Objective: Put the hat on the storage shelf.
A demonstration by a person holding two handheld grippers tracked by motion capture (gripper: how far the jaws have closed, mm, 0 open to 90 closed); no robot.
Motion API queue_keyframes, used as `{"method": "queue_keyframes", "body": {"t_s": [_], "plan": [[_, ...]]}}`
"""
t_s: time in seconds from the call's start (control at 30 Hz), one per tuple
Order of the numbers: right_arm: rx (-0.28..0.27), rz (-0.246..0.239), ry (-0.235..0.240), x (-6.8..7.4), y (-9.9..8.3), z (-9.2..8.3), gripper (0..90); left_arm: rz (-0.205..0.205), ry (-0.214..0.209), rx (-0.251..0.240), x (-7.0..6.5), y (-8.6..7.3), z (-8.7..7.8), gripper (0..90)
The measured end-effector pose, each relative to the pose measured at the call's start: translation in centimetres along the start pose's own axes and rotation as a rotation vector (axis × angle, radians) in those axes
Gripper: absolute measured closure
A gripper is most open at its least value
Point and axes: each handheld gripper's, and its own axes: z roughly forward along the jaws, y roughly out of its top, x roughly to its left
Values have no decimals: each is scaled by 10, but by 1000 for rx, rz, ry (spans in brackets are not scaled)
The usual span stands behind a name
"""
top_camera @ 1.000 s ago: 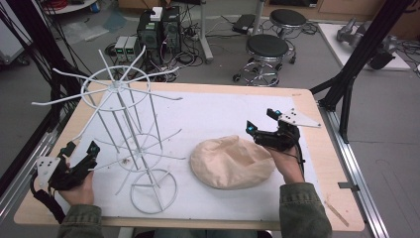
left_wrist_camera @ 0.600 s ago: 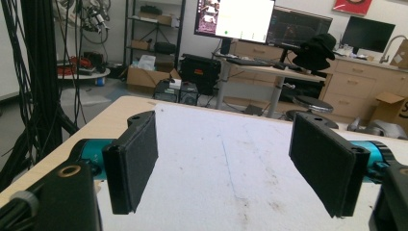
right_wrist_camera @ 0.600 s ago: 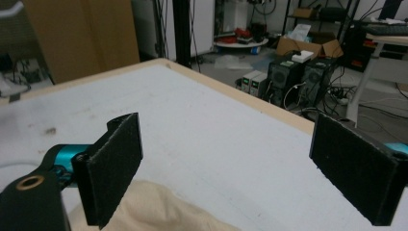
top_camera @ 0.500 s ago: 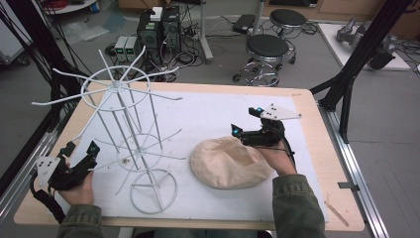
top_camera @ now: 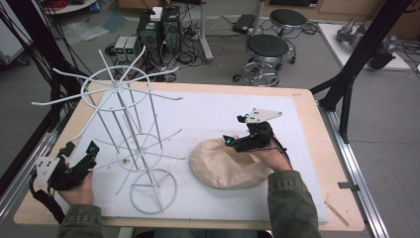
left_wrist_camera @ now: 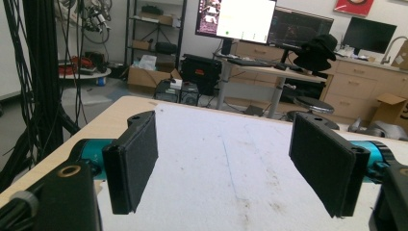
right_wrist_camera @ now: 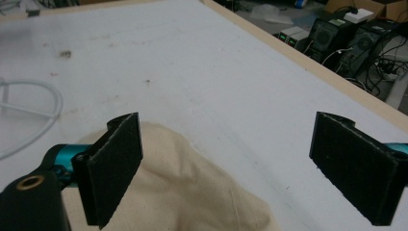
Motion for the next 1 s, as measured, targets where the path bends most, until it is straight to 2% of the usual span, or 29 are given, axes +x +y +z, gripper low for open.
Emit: {"method": "queue_keyframes", "body": {"t_s": [0.1,0.17,0.2,0.23,0.4,0.5,0.67,0.77,1.0], "plan": [[18,-25,3,0,-2,5,106,0,0,1,0,0,0,257],[61,-72,-4,0,-5,12,106,-1,0,0,0,0,0,257],[61,-72,-4,0,-5,12,106,-1,1,-1,0,0,0,257],[94,-100,-9,0,-9,16,106,-1,1,0,0,0,0,257],[131,-150,-7,1,-14,27,106,1,0,-1,0,0,0,257],[135,-156,1,1,-15,31,106,0,-1,0,0,0,0,256],[193,-178,4,2,-20,41,106,-2,-1,1,0,0,0,257],[243,-223,23,7,-24,49,106,-3,-2,0,0,0,0,257],[308,-270,32,11,-29,57,106,-4,-2,1,0,0,0,257]]}}
